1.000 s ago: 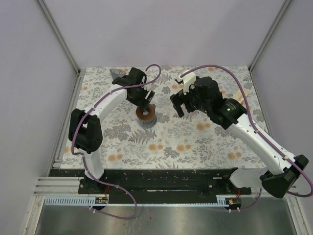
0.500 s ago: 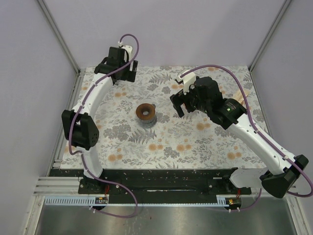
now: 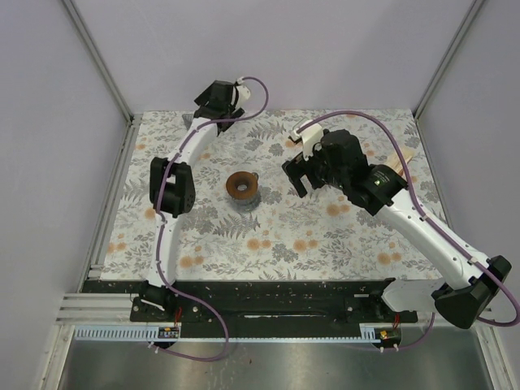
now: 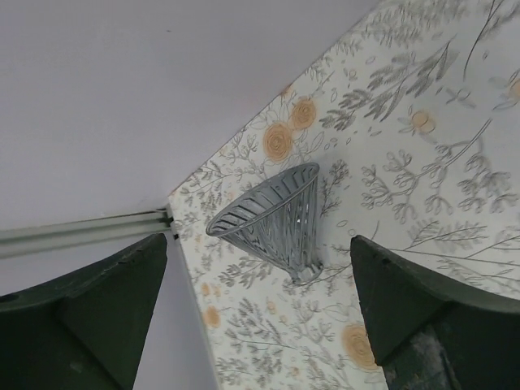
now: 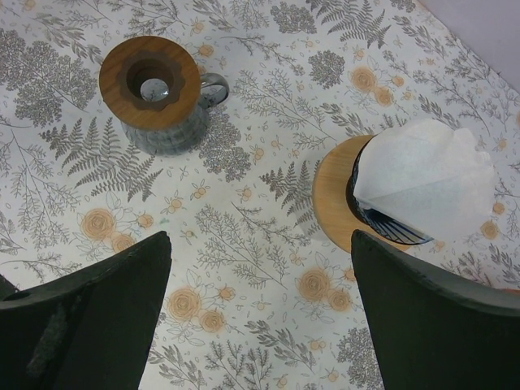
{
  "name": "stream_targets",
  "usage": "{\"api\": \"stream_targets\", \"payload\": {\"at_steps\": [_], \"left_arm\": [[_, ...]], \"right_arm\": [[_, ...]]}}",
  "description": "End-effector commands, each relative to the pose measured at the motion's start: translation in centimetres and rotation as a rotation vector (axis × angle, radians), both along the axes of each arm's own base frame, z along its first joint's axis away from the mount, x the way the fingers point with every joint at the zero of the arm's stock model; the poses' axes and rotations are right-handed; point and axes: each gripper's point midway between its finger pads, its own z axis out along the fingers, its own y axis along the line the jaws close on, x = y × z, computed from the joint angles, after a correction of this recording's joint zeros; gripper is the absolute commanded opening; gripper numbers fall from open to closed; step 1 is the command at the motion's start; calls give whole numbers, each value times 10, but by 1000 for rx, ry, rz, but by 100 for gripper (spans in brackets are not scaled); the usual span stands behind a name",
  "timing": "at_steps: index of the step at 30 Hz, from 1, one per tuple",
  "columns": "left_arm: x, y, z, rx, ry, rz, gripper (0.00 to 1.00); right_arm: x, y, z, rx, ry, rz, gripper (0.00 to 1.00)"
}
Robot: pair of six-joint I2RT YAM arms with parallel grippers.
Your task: Place the coffee filter in the dripper
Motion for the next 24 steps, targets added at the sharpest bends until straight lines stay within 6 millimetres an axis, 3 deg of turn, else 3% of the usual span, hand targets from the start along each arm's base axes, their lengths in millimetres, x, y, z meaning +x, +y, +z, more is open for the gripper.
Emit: {"api": "stream_targets", "payload": {"at_steps": [1, 6, 11, 24], "left_arm": [[26, 17, 35, 401, -54, -112, 99], [32, 19, -10, 660, 105, -282, 99], [30, 27, -50, 785, 246, -407, 99], [24, 53, -92, 824, 393, -448, 99]], "right_arm": [[1, 3, 5, -3, -36, 15, 99], [3, 4, -4, -34, -22, 10, 99], [4, 0, -11, -88, -21, -11, 99], [9, 1, -37, -214, 14, -23, 99]]}}
